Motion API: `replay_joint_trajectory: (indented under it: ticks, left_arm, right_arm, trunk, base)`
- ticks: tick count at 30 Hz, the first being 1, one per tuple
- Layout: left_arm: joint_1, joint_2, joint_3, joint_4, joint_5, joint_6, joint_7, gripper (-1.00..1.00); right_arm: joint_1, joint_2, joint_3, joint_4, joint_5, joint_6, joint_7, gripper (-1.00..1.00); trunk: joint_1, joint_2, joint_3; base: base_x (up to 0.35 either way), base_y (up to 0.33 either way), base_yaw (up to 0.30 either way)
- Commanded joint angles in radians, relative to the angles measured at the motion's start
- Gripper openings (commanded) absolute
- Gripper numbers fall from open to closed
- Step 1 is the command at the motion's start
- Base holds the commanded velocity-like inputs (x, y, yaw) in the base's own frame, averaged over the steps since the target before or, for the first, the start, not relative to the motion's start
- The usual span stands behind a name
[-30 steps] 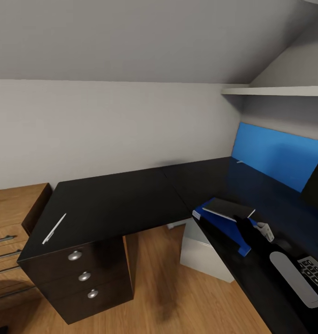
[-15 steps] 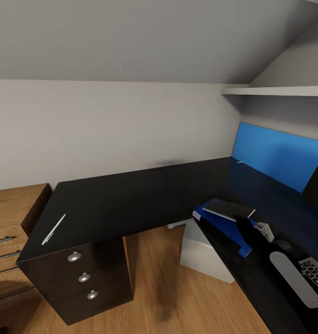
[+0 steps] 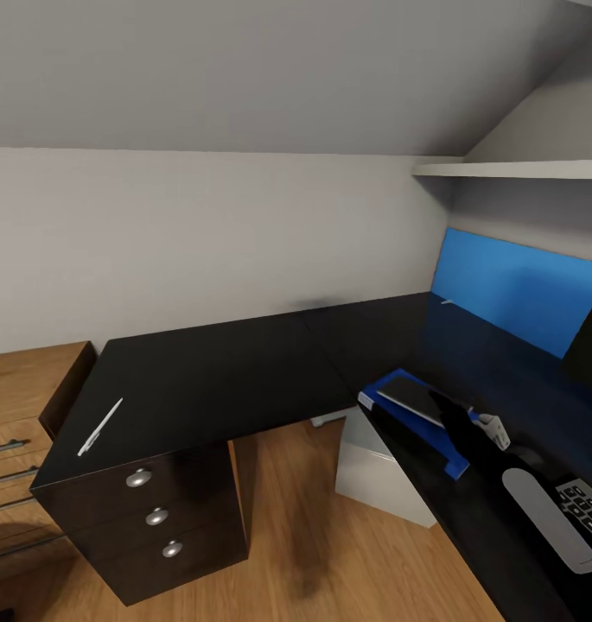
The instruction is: In the bedroom, organize the workspace by keeping the computer under the desk, ensuring the monitor is on the desk, placing the keyboard on the desk next to the monitor, placing the mouse on the desk next to the keyboard, moving the folder from the swivel chair onto the desk next to the mouse, stacking the notebook on top of the folder with the pen on top of the notebook, and positioning the swivel chair next to the desk.
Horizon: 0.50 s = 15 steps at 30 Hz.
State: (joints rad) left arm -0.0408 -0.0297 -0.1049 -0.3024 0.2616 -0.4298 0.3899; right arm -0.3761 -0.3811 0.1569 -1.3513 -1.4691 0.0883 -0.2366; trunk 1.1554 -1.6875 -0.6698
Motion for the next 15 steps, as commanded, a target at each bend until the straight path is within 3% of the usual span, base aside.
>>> replay_joint_trajectory:
  ticks: [1,7,15]
  left_arm:
    - [-0.001,0.001,-0.009,0.000,0.009,-0.003,0.006,1.00]
    - [-0.001,0.001,-0.009,0.000,0.009,-0.003,0.006,1.00]
    - [-0.001,0.001,-0.009,0.000,0.009,-0.003,0.006,1.00]
  right_arm:
    - [-0.001,-0.001,0.001,-0.001,-0.005,0.001,-0.006,1.00]
    - [0.000,-0.001,0.000,-0.002,-0.005,0.001,-0.005,1.00]
    - [-0.001,-0.001,0.000,-0.002,-0.003,0.001,-0.004,1.00]
  trunk:
    - [0.000,0.000,-0.001]
    - [0.000,0.000,-0.001]
    - [0.000,0.000,-0.001]
  base:
    - [-0.031,-0.034,0.000]
    - [-0.081,-0.142,0.000]
    - [-0.009,-0.018,0.000]
